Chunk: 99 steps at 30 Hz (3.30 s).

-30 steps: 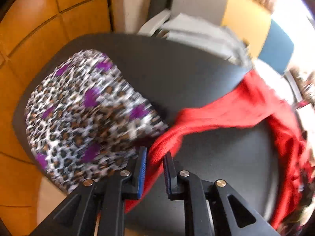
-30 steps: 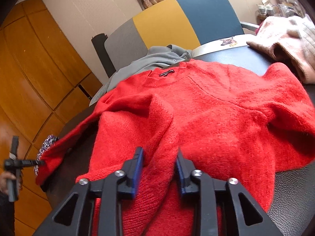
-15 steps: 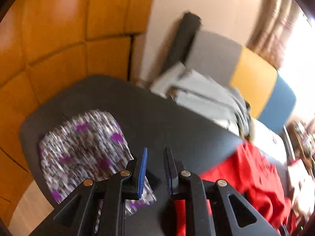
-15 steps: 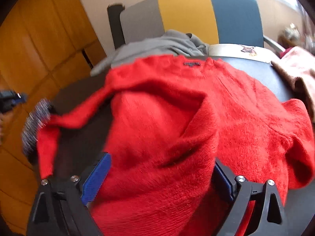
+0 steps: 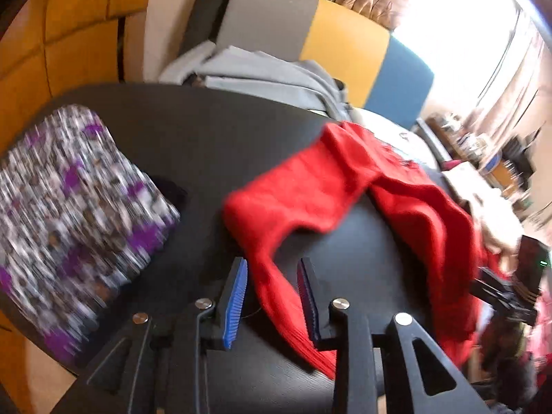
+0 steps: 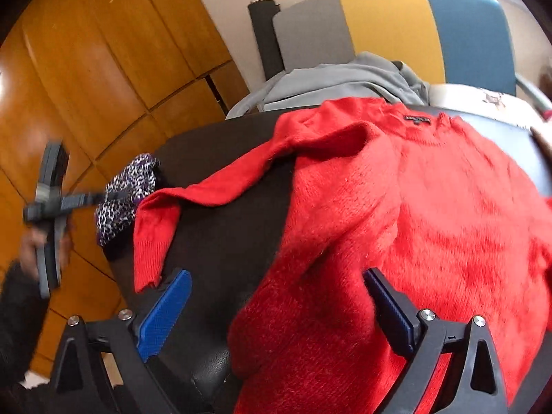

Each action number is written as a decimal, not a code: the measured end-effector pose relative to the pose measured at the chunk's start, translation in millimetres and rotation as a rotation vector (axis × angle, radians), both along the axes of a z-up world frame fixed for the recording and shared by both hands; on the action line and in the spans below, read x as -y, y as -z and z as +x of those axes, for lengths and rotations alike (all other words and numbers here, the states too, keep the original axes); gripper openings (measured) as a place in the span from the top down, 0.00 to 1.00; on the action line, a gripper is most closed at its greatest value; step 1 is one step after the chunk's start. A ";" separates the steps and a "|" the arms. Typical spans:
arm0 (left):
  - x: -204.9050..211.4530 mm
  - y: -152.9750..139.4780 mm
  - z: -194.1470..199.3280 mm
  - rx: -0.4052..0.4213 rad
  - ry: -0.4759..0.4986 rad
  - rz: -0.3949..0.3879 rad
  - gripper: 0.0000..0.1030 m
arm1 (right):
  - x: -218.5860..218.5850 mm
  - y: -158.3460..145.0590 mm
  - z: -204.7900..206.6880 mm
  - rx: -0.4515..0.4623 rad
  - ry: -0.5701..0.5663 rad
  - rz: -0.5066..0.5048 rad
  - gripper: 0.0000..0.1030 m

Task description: Fold clothes

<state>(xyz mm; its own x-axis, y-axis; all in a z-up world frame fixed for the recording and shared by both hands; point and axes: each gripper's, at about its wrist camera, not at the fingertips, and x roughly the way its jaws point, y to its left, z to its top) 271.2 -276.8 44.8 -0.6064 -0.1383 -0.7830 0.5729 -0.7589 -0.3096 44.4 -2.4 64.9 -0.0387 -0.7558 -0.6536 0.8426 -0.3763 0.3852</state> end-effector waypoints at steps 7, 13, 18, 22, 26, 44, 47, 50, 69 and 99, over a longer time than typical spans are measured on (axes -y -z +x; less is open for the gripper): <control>23.7 37.4 -57.6 0.170 -0.133 -0.101 0.87 | 11.2 -0.3 15.1 0.003 -0.050 0.009 0.01; 88.9 -63.2 -42.5 0.022 -0.411 -0.264 0.91 | 19.2 -10.9 37.6 0.162 -0.240 -0.114 0.00; 141.2 -96.7 -45.0 0.185 -0.503 -0.330 0.76 | 39.0 3.6 48.7 0.306 -0.323 -0.140 0.00; 157.1 -102.9 -43.2 0.249 -0.560 -0.327 0.76 | 26.6 2.9 31.8 0.297 -0.257 -0.143 0.00; 121.4 -113.0 -45.8 0.175 -0.586 -0.427 0.76 | 3.3 -3.6 2.1 0.252 -0.135 -0.149 0.00; 216.0 -92.4 14.2 0.382 -0.677 -0.196 0.72 | 49.7 48.1 -75.3 -0.088 0.150 0.179 0.00; 213.2 -89.7 11.5 0.457 -0.654 -0.250 0.71 | 64.4 52.8 -69.0 -0.167 0.137 0.248 0.00; 208.4 -84.4 -6.3 0.612 -0.544 -0.332 0.71 | 71.6 56.5 -72.3 -0.204 0.147 0.291 0.00; 100.5 -115.9 -74.4 0.009 -0.219 -0.128 0.67 | 76.6 57.3 -87.1 -0.235 0.255 0.333 0.00; -76.3 46.7 -181.7 0.032 0.072 -0.160 0.68 | -101.4 62.4 -204.7 -0.140 0.810 0.368 0.00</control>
